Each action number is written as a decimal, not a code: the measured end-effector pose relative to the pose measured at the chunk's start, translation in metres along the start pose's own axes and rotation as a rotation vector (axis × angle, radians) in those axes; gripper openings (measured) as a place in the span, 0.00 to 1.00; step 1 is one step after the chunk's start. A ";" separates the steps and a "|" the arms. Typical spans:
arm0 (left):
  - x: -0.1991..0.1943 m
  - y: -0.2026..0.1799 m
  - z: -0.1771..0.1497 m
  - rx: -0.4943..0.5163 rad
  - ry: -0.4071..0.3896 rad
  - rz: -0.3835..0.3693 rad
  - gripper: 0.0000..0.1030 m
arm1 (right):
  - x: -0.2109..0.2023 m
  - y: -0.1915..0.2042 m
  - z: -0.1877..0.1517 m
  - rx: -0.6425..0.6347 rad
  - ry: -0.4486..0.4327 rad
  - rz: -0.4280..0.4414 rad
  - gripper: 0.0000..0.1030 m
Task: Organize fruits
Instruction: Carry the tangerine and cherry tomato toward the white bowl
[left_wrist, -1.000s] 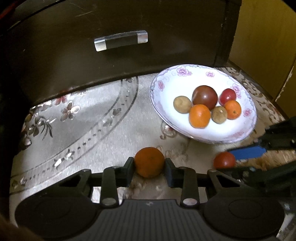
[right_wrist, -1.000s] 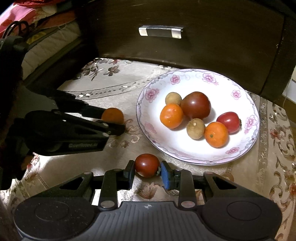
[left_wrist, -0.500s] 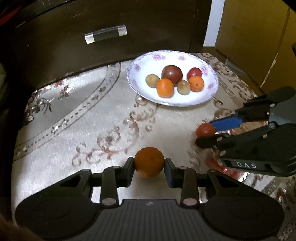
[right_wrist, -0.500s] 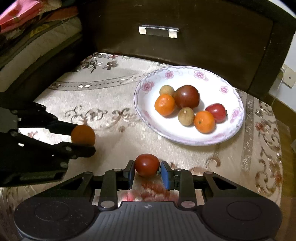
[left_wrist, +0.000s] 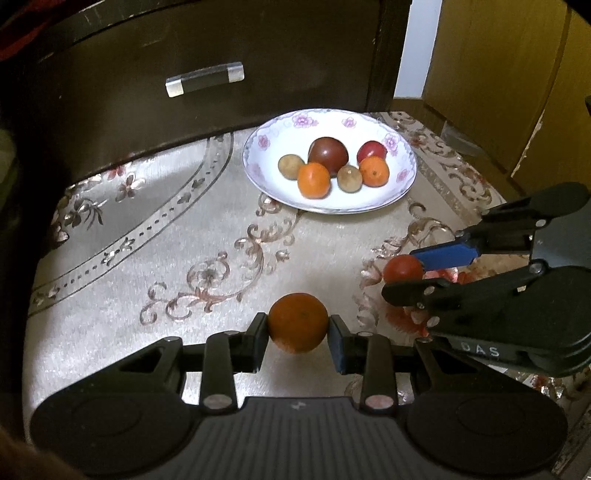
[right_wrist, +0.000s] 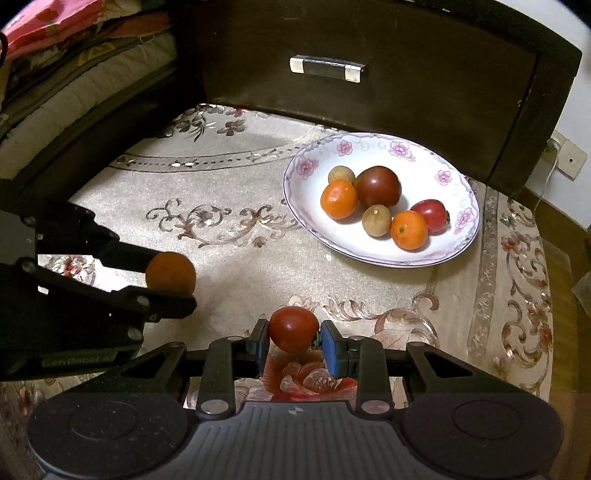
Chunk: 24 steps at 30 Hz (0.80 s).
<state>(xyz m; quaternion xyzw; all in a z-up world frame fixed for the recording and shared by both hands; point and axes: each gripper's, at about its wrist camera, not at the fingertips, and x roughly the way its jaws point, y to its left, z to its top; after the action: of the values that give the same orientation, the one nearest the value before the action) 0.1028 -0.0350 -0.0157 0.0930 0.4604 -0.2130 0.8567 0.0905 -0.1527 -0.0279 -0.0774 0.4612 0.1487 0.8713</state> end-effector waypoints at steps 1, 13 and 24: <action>0.000 -0.001 0.000 0.002 -0.002 -0.001 0.39 | -0.001 0.001 0.000 0.001 -0.002 -0.003 0.26; -0.004 -0.007 0.009 0.018 -0.036 -0.004 0.39 | -0.014 0.002 0.002 0.017 -0.032 -0.054 0.26; 0.001 -0.006 0.021 0.010 -0.070 0.009 0.39 | -0.015 -0.003 0.011 0.020 -0.052 -0.096 0.26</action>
<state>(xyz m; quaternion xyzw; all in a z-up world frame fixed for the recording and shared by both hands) 0.1164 -0.0477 -0.0049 0.0921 0.4286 -0.2145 0.8728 0.0919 -0.1552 -0.0096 -0.0869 0.4356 0.1042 0.8898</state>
